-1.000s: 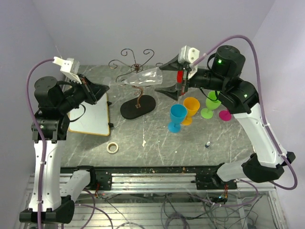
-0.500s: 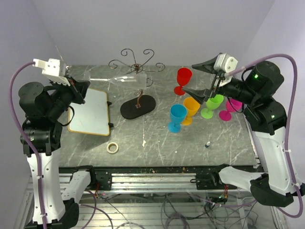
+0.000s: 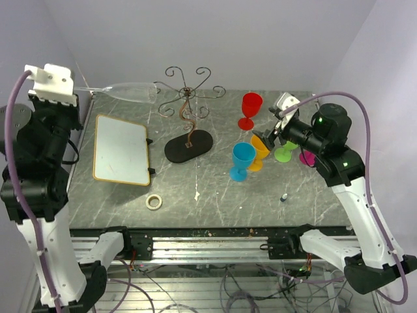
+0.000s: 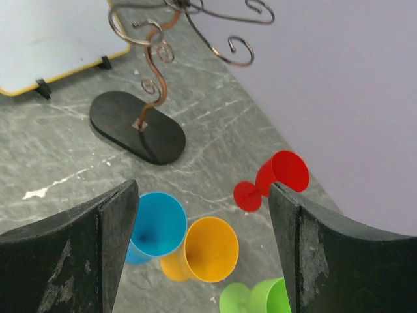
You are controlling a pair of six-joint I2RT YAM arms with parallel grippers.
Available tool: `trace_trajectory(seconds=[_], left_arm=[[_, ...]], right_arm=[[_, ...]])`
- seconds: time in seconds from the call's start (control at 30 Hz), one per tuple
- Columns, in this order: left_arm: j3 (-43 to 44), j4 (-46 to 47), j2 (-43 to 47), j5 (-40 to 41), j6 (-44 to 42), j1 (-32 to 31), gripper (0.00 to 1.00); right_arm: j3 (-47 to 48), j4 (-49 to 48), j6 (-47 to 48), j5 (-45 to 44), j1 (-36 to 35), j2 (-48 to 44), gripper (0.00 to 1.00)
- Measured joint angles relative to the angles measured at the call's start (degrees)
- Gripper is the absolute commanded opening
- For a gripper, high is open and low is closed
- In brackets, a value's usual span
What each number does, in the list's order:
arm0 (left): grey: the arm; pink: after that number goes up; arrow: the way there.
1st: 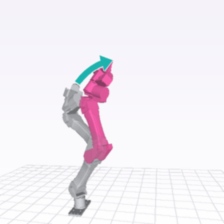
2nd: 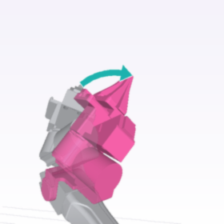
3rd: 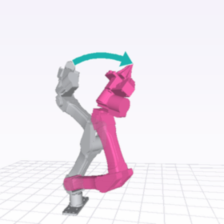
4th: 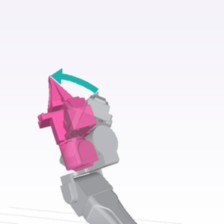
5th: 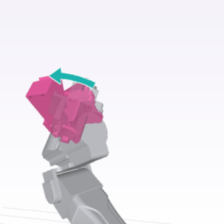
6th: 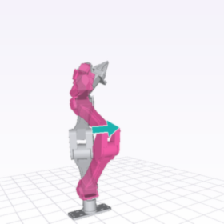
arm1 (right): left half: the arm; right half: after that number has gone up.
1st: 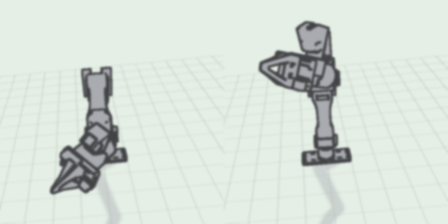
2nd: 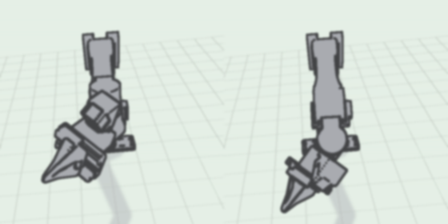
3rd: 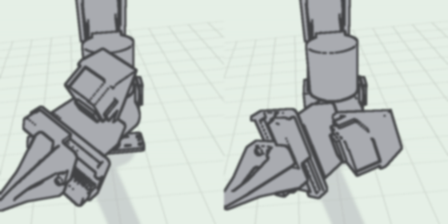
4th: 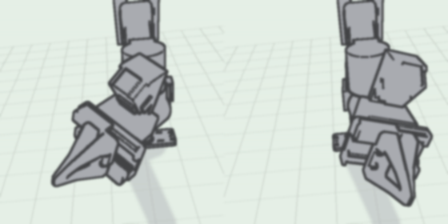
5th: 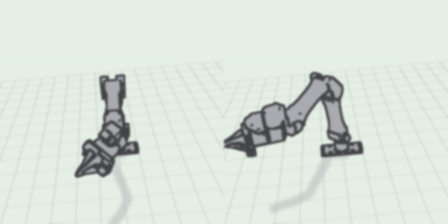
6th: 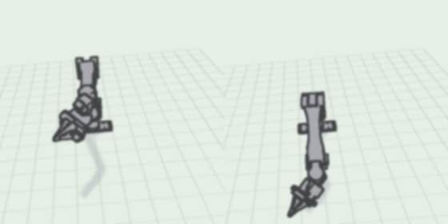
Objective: Place the wine glass upside down on the wine glass rack
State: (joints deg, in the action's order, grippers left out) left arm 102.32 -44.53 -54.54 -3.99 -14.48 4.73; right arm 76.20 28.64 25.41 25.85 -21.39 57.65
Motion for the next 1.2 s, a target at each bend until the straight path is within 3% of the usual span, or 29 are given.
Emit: trace_trajectory(seconds=[0.27, 0.53, 0.9, 1.2], left_arm=[[2.08, -5.25, -8.94, 7.45, -10.58, 0.0, 0.07], [-0.68, -5.84, -14.62, 11.96, -20.11, -1.6, 0.07], [-8.85, -2.43, -17.42, 18.29, -36.52, -22.53, 0.07], [-14.38, 4.59, -18.93, 22.34, -50.53, -33.55, 0.07]], right_arm=[[-10.05, -2.67, 0.9, 2.05, 6.73, -3.32, 0.79], [-15.85, -4.11, 1.6, 4.13, 7.89, -4.15, 0.78], [-18.18, -5.33, 1.62, 9.22, 11.21, -2.1, 0.77], [-19.71, -5.64, 1.55, 13.79, 16.02, -1.11, 0.77]])
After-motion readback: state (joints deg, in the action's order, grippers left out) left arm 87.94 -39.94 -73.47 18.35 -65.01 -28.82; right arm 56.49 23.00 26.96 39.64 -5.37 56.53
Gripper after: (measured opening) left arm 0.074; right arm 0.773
